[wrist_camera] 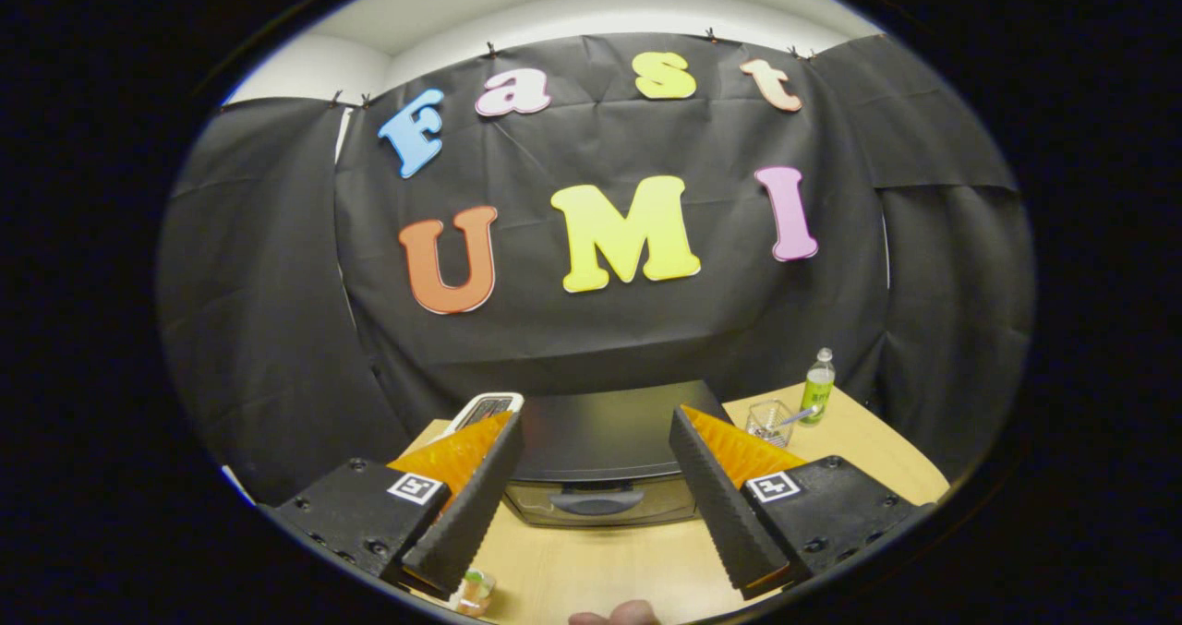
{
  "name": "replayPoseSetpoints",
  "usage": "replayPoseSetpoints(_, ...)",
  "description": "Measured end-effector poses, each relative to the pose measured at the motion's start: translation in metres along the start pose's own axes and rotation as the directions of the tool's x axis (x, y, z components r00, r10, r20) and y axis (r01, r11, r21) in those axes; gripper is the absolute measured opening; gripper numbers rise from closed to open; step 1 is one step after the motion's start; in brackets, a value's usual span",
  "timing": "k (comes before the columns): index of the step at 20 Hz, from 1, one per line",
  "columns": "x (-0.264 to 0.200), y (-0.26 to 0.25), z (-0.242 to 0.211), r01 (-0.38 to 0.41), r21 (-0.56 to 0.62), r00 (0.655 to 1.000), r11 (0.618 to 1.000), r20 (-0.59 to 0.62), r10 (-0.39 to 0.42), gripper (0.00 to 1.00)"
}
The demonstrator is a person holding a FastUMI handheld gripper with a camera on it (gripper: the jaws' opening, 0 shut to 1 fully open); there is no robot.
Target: Open the toaster oven, put the food inside, and close the toaster oven door.
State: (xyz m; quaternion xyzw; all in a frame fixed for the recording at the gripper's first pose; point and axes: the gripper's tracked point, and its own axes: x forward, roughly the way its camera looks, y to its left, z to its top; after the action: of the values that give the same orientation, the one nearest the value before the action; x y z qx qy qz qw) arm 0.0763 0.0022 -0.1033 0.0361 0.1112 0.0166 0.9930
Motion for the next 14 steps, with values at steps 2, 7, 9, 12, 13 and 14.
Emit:
replayPoseSetpoints(2, 0.017, 0.0, -0.014, -0.005, 0.003, 0.999, 1.0, -0.035, 0.005, 1.0)
replayPoseSetpoints(7, 0.059, 0.002, -0.048, -0.012, 0.003, 0.993, 1.0, -0.115, 0.013, 1.0)
replayPoseSetpoints(9, 0.076, 0.003, -0.065, -0.011, 0.003, 0.99, 1.0, -0.141, 0.011, 1.0)
replayPoseSetpoints(12, 0.095, 0.005, -0.088, -0.004, 0.011, 0.984, 1.0, -0.178, 0.006, 1.0)
replayPoseSetpoints(13, 0.101, 0.004, -0.094, 0.002, 0.006, 0.982, 1.0, -0.187, -0.001, 1.0)
replayPoseSetpoints(14, 0.107, 0.001, -0.102, 0.008, 0.002, 0.98, 1.0, -0.197, -0.008, 1.0)
